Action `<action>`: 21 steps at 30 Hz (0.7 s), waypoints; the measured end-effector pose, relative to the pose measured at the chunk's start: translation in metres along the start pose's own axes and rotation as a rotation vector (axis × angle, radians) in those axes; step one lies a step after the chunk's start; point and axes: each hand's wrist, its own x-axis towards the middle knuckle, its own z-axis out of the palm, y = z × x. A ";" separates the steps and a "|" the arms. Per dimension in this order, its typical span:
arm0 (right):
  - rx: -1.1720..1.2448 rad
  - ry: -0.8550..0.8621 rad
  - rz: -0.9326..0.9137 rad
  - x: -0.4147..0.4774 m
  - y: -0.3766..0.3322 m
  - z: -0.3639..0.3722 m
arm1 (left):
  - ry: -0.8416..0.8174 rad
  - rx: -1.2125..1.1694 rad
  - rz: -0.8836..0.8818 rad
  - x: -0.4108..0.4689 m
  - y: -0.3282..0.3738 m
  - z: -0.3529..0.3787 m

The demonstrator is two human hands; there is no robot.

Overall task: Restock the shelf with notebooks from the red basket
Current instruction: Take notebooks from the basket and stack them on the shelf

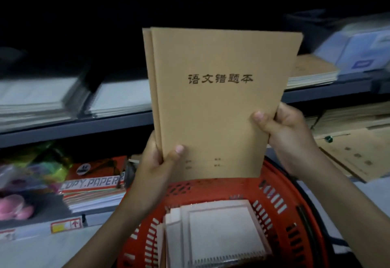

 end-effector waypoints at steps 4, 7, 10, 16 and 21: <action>0.094 0.098 -0.039 0.012 -0.020 -0.005 | 0.149 0.072 0.068 0.017 0.010 0.019; 0.042 0.048 0.035 0.015 -0.026 -0.011 | 0.195 0.005 0.051 0.034 0.021 0.032; -0.094 -0.049 0.128 0.014 -0.026 -0.023 | 0.221 -0.072 0.018 0.050 0.028 0.044; -0.128 -0.079 0.163 0.022 -0.036 -0.060 | 0.171 -0.034 -0.054 0.085 0.048 0.077; -0.062 0.187 0.129 0.045 -0.041 -0.089 | 0.058 0.090 -0.025 0.136 0.073 0.122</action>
